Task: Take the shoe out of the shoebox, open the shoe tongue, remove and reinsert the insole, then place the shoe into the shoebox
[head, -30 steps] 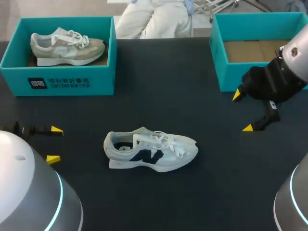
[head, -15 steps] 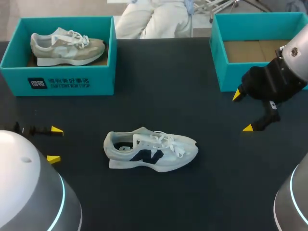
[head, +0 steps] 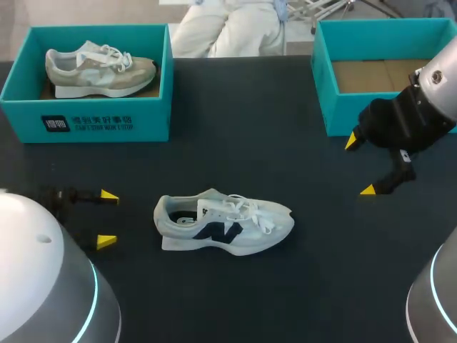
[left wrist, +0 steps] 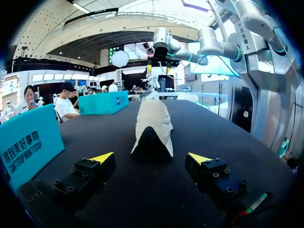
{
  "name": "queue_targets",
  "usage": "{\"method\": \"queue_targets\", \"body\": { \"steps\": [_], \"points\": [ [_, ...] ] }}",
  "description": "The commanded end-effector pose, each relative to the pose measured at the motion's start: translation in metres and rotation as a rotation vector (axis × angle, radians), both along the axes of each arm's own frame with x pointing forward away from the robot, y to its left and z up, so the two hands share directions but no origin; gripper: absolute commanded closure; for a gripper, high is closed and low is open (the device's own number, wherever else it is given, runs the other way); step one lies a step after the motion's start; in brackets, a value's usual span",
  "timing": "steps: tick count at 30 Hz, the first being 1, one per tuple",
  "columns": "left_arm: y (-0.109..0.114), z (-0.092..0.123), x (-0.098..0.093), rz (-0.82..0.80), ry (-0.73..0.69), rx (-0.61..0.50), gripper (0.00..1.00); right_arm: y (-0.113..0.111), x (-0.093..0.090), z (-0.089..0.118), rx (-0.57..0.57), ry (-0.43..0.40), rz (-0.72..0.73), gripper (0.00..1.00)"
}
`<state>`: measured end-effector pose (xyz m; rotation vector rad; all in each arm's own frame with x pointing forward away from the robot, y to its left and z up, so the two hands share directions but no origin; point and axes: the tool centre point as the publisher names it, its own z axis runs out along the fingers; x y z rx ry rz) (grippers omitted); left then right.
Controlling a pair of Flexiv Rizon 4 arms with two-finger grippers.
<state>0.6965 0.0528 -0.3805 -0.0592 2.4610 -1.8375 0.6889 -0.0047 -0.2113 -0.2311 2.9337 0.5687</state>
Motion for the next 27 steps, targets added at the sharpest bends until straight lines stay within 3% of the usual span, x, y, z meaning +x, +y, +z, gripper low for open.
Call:
{"method": "queue_targets", "body": {
  "steps": [1,8,27],
  "points": [
    [-0.023,0.003,0.0,-0.016,0.012,0.038,0.0,0.001,0.001,-0.001,-0.002,0.0,-0.001,0.0],
    [-0.045,0.002,0.0,-0.043,0.014,0.046,0.0,0.001,0.001,-0.001,-0.002,0.0,-0.001,0.0],
    [-0.079,-0.007,0.006,-0.028,0.037,0.045,0.0,0.001,0.001,-0.001,-0.002,0.0,-0.001,0.0]
  ]
}}
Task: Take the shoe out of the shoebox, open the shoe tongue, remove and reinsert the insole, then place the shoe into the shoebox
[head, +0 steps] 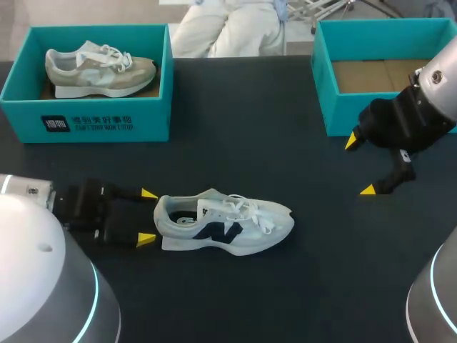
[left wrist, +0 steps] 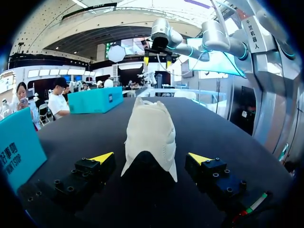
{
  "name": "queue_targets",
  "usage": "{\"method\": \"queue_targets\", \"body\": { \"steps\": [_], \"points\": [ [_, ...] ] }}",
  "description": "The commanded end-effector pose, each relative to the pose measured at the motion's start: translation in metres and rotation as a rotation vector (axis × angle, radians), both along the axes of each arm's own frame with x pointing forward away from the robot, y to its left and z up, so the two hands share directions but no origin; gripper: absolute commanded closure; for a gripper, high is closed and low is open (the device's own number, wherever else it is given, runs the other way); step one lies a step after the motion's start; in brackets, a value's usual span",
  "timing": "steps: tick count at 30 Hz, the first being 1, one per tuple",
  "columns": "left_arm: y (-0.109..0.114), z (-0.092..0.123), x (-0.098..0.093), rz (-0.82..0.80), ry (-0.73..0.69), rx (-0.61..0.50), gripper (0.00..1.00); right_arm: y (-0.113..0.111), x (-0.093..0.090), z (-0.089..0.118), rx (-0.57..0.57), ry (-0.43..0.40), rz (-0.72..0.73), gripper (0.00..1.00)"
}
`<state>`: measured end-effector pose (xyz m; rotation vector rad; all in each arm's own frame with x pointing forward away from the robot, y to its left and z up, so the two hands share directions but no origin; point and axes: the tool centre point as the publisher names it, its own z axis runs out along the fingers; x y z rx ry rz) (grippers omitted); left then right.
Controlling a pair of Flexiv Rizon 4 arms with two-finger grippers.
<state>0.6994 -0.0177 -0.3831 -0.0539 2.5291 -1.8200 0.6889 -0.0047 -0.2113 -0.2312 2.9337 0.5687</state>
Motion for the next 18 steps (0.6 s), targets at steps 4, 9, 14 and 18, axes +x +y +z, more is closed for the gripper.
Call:
{"method": "queue_targets", "body": {
  "steps": [4,9,14,18],
  "points": [
    [-0.013,-0.008,0.004,0.003,0.009,0.009,0.0,0.001,0.001,-0.001,-0.002,0.0,-0.001,0.0],
    [-0.022,-0.009,0.005,-0.009,0.008,0.014,0.0,0.001,0.001,-0.001,-0.002,0.0,-0.001,0.0],
    [-0.033,-0.01,0.006,-0.012,0.005,0.006,0.0,0.001,0.001,-0.001,-0.002,0.0,-0.001,0.0],
    [-0.044,-0.014,0.005,-0.031,0.003,0.014,0.0,0.001,0.001,-0.001,-0.002,0.0,-0.001,0.0]
  ]
}}
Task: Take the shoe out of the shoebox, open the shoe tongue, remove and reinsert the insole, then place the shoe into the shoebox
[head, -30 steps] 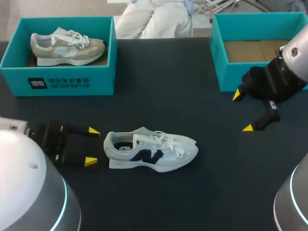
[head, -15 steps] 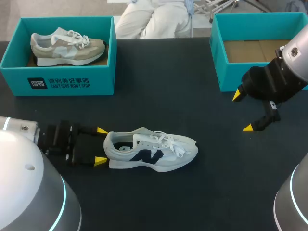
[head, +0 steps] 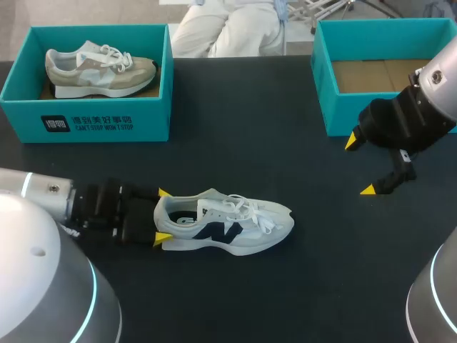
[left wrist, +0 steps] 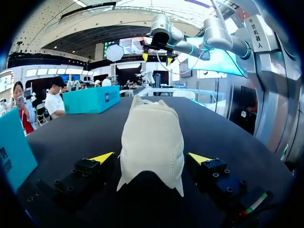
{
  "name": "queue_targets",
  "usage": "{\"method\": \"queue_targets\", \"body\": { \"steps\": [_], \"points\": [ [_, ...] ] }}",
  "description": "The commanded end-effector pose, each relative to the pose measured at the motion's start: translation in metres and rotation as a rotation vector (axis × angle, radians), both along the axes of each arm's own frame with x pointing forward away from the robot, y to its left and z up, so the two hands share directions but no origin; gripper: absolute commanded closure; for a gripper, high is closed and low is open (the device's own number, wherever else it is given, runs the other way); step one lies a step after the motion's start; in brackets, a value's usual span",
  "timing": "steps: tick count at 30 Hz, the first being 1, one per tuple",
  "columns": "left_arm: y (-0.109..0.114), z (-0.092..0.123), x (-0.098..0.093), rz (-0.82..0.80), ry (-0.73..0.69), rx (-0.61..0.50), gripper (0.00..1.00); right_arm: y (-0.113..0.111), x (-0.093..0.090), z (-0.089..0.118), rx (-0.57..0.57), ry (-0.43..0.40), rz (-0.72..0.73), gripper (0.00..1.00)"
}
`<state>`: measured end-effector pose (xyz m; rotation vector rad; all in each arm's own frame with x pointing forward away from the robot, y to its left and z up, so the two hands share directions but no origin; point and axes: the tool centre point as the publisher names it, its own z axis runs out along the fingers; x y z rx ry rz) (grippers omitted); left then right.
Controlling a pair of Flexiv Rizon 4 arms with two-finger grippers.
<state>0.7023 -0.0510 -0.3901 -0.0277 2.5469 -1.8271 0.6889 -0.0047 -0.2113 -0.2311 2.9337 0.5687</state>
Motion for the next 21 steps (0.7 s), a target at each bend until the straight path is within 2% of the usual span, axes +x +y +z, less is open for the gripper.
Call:
{"method": "queue_targets", "body": {
  "steps": [1,10,12,13,14,15,16,21],
  "points": [
    [-0.014,-0.007,0.001,-0.009,-0.002,0.013,0.0,0.001,0.001,-0.001,-0.002,0.0,-0.001,0.0],
    [-0.021,-0.015,-0.003,0.012,0.006,0.019,0.0,0.001,0.001,-0.001,-0.002,0.0,-0.001,0.0],
    [-0.021,-0.017,-0.004,0.03,0.011,0.022,0.16,0.001,0.001,-0.001,-0.002,0.0,-0.001,0.0],
    [-0.02,-0.018,-0.003,0.039,0.016,0.022,0.45,0.001,0.001,-0.001,-0.002,0.0,-0.001,0.0],
    [-0.019,-0.019,-0.003,0.042,0.017,0.023,0.61,0.001,0.001,-0.001,-0.002,0.0,-0.001,0.0],
    [-0.019,-0.019,-0.003,0.046,0.019,0.022,0.83,0.001,0.001,-0.001,-0.002,0.0,-0.001,0.0],
    [-0.019,-0.019,-0.003,0.046,0.02,0.025,1.0,0.001,0.001,-0.001,-0.002,0.0,-0.001,0.0],
    [-0.017,-0.016,-0.003,0.087,0.007,0.03,1.0,0.001,0.001,-0.001,-0.002,0.0,-0.001,0.0]
  ]
}}
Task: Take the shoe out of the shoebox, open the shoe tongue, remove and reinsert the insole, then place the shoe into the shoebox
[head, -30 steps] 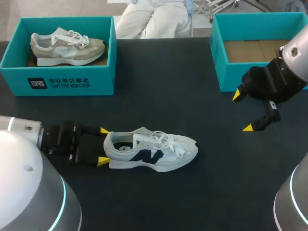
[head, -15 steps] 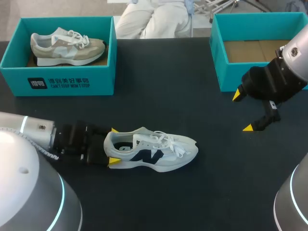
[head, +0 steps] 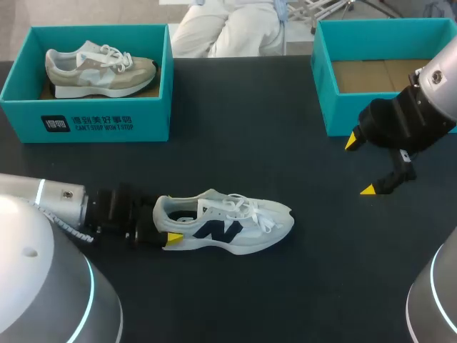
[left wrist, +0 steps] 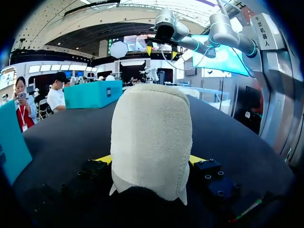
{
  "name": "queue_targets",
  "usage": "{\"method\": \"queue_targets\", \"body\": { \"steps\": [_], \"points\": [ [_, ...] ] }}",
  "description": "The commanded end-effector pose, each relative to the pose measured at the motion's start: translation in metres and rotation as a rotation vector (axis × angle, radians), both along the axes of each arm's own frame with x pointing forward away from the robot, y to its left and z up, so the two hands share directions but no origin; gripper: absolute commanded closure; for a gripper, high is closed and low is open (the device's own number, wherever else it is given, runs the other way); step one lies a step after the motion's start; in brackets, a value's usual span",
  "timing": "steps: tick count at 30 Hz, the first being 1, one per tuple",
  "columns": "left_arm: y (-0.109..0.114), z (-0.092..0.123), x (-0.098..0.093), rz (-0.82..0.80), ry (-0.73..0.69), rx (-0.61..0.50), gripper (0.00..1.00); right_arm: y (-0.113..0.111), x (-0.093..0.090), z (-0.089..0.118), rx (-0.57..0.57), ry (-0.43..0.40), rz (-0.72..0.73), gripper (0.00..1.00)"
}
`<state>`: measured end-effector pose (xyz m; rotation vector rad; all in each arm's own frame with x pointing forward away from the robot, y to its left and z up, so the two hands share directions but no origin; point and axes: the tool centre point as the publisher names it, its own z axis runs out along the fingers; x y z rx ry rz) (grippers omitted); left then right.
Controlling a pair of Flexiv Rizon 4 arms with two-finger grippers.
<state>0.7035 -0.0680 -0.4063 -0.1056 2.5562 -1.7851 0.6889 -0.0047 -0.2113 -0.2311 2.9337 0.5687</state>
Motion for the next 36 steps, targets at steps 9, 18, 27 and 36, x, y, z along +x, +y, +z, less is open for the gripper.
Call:
{"method": "queue_targets", "body": {
  "steps": [9,18,27,36],
  "points": [
    [0.0034,0.003,-0.0027,0.096,-0.024,-0.006,1.0,0.0012,0.0006,-0.0011,-0.002,0.0,-0.001,0.0],
    [0.0011,-0.0012,0.001,0.094,-0.015,0.011,1.0,0.0012,0.0006,-0.0011,-0.002,0.0,-0.001,0.0],
    [0.0007,-0.0029,0.0009,0.095,-0.01,0.018,1.0,0.0012,0.0006,-0.0011,-0.002,0.0,-0.001,0.0],
    [0.0007,-0.0029,0.0009,0.095,-0.01,0.018,1.0,0.0012,0.0006,-0.0011,-0.002,0.0,-0.001,0.0]
  ]
}}
